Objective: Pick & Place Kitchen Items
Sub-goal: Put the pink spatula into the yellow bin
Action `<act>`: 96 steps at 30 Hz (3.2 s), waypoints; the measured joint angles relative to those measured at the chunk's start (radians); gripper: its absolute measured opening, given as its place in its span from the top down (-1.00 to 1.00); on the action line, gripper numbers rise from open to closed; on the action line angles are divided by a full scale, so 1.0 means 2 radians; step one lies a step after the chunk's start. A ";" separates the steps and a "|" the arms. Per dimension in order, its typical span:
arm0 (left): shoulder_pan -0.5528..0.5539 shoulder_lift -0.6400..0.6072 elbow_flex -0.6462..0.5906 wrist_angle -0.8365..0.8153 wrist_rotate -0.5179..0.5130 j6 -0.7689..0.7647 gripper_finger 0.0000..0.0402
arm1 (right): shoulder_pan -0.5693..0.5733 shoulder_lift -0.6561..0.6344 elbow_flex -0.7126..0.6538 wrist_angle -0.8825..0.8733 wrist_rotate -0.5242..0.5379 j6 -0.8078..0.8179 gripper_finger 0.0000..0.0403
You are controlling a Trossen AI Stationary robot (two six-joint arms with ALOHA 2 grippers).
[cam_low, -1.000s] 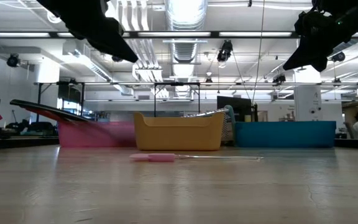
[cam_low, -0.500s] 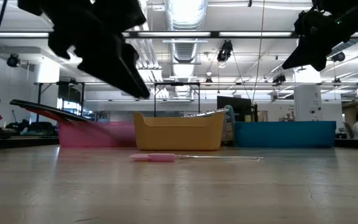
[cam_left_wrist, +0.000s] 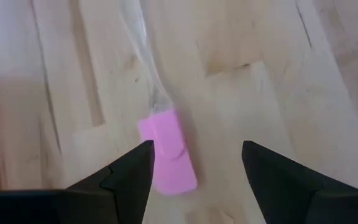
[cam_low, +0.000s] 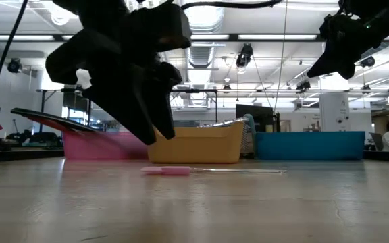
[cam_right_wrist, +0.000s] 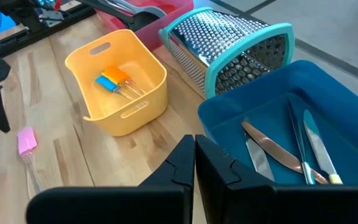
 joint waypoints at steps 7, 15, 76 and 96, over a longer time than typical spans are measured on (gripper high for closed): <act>0.012 0.025 0.032 -0.024 0.003 0.015 -0.23 | 0.000 0.000 0.000 0.001 0.000 0.000 0.96; 0.038 0.041 0.033 -0.033 0.027 0.020 -0.23 | 0.000 0.000 0.000 0.002 0.000 0.000 0.96; 0.107 -0.073 0.057 -0.114 -0.008 0.080 1.00 | 0.000 0.000 -0.002 0.004 0.000 0.000 0.96; 0.239 -0.091 0.060 -0.117 -0.048 -0.041 1.00 | 0.000 0.000 -0.002 0.004 0.000 0.000 0.96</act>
